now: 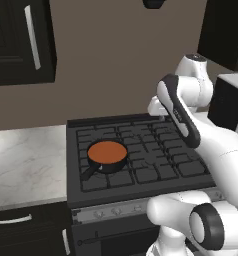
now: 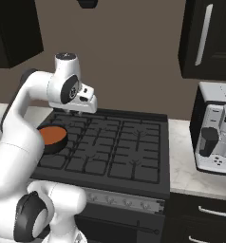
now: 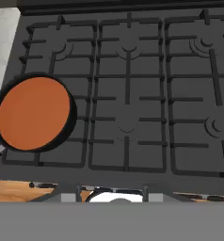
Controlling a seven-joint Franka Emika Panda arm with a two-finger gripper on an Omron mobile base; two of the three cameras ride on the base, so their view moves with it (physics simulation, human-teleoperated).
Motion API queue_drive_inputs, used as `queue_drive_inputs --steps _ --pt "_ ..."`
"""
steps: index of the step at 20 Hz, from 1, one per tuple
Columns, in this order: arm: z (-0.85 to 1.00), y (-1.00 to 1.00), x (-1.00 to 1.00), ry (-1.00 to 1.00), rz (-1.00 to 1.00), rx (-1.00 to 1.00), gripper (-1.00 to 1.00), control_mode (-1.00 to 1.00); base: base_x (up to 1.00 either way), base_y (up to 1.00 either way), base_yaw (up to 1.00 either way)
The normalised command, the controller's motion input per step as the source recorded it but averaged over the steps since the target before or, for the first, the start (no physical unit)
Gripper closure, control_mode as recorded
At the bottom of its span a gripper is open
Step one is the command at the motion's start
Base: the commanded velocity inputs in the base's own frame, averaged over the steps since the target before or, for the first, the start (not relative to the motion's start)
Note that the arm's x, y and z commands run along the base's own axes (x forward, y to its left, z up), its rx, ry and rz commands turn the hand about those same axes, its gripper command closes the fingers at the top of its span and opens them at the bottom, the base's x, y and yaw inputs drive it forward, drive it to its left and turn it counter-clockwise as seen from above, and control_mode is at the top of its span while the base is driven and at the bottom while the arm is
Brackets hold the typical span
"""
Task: Retrieve the fish from the fridge and place it on the saucepan with marinade on the stove.
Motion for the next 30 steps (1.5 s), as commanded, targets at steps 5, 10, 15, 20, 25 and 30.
queue_drive_inputs --steps 5,10,15,20,25,30 --pt "0.00 -0.04 -0.48 -0.17 0.00 0.00 -1.00 -1.00 0.00 0.00 0.00" --pt "0.00 -0.12 -0.74 -0.29 0.00 0.03 -1.00 -1.00 0.00 0.00 0.00" --pt "0.00 -0.07 -0.65 -0.21 0.00 0.03 -1.00 -1.00 0.00 0.00 0.00" --pt "0.00 -0.05 -0.62 -0.17 0.00 0.03 -1.00 -1.00 0.00 0.00 0.00" --pt "0.00 -0.01 -0.76 -0.23 0.00 0.01 -1.00 -1.00 0.00 0.00 0.00" --pt "0.00 -0.01 -0.83 -0.37 0.00 0.00 -1.00 -1.00 0.00 0.00 0.00"
